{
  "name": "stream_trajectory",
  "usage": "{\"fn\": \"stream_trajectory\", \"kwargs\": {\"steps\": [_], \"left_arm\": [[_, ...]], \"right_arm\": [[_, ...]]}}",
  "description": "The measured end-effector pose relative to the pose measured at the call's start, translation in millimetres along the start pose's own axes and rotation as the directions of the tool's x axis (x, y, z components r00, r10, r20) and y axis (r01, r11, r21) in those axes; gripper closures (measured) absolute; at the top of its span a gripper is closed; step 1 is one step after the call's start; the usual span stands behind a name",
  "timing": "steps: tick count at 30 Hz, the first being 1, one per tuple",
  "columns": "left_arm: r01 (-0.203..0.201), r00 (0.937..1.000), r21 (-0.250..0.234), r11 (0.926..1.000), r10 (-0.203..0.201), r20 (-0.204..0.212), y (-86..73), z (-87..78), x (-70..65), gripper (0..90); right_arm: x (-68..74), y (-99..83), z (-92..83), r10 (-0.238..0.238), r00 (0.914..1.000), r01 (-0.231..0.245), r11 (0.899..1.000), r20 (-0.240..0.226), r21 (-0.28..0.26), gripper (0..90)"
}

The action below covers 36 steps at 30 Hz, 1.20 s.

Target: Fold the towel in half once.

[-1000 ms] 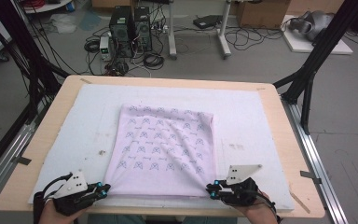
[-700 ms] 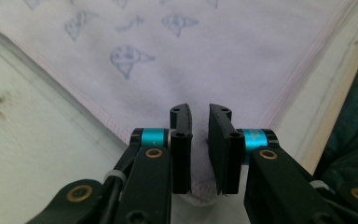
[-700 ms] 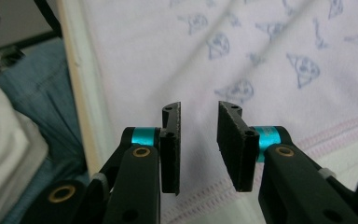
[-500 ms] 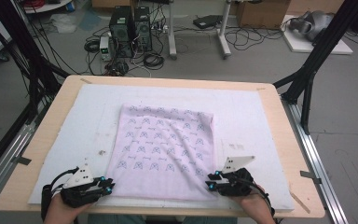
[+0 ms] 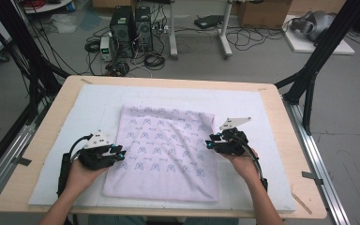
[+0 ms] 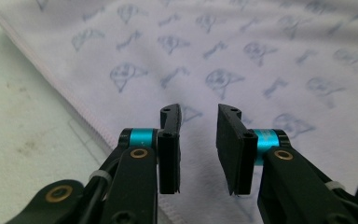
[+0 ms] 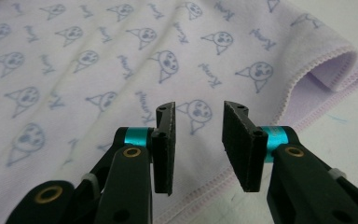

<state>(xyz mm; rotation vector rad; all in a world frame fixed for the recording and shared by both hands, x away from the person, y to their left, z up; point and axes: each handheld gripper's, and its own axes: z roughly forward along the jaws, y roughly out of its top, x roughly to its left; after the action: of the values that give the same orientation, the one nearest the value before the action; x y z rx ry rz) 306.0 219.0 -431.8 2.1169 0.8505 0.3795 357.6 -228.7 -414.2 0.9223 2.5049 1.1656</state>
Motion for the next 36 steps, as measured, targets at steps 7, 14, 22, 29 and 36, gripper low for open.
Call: {"fn": "stream_trajectory", "kwargs": {"steps": [7, 14, 22, 29, 36], "left_arm": [[0.009, 0.9998, 0.025, 0.9996, -0.009, 0.018, -5.7, 4.3, 0.7, 70.4], [0.073, 0.9968, -0.037, 0.9966, -0.074, -0.028, 5.5, 8.5, 20.0, 72.9], [0.068, 0.9975, 0.040, 0.9969, -0.067, -0.021, 11.0, 25.1, 24.2, 74.0], [0.074, 0.9970, 0.043, 0.9963, -0.073, -0.026, 6.5, 19.2, 22.6, 75.1], [0.120, 0.9911, -0.051, 0.9914, -0.123, -0.052, 32.3, 23.0, 43.1, 75.0]], "right_arm": [[-10.0, 8.5, 2.6, 0.015, 0.9981, -0.014, 0.999, 0.059, -0.030, 62.4], [-25.1, 29.2, 8.2, 0.019, 0.9915, -0.011, 0.998, 0.128, -0.065, 57.9], [-34.4, 31.2, 32.0, 0.020, 0.9931, -0.025, 0.999, 0.116, 0.047, 86.0], [-24.6, 16.6, 27.0, -0.001, 0.9957, -0.010, 0.993, 0.093, 0.117, 86.6], [-23.5, 38.1, 7.2, -0.013, 0.9914, 0.017, 0.999, 0.130, -0.030, 67.7]]}}
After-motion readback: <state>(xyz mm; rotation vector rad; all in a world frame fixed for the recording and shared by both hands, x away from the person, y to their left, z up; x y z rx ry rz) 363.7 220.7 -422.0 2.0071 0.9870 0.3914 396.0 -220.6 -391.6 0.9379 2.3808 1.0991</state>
